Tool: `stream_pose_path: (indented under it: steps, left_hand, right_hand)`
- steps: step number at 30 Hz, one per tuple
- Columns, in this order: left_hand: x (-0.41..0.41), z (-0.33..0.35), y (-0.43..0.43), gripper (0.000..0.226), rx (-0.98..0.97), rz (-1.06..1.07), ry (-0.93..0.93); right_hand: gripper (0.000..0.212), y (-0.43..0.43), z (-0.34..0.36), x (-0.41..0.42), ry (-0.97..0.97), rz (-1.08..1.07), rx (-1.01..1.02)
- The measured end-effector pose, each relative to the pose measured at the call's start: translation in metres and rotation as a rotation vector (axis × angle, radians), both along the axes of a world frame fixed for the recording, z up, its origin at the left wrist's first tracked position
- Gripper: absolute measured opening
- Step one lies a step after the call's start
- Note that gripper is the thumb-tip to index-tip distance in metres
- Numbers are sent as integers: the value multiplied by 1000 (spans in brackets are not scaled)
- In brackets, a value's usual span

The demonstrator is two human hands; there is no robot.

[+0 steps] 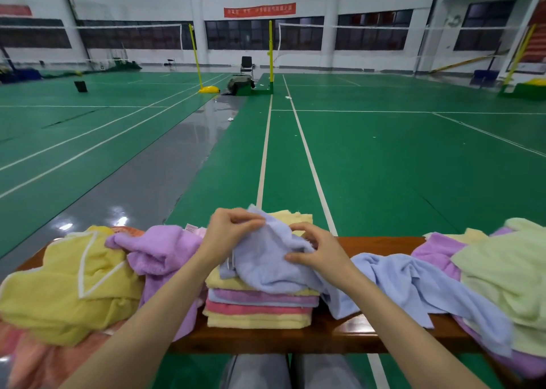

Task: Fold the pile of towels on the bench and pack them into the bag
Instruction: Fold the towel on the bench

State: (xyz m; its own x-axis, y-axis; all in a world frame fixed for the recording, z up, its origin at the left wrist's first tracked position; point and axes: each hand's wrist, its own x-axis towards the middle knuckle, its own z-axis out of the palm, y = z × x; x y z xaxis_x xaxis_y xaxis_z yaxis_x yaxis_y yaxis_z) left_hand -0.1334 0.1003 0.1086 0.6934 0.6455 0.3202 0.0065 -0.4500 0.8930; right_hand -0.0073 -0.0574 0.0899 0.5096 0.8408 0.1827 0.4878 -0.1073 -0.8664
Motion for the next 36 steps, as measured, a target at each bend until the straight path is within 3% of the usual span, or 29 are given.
stream_pose_path:
  steps: [3,9,14,18,22,25,33,36]
  left_hand:
    - [-1,12,8,14,34,221,-143]
    - [-4,40,22,22,10,322,-255]
    - [-9,54,38,23,-113,530,-450]
    - [-20,59,48,24,-134,587,-505]
    - [-39,59,62,35,-149,590,-513]
    - [-47,52,65,46,-190,555,-475]
    - [-50,37,67,37,-295,450,-373]
    - [-55,36,69,27,-288,376,-328]
  right_hand:
    - [37,-3,6,8,-74,-44,52]
    - [9,-10,21,22,-261,-152,55]
    - [8,-9,27,33,-332,-221,9]
    - [12,-16,23,46,-383,-372,-93]
    - [19,-34,22,62,-306,-366,-160]
    - [16,-43,24,65,-210,-293,-88]
    - [11,-50,33,66,69,-181,58]
    - [12,-49,34,68,64,-192,111]
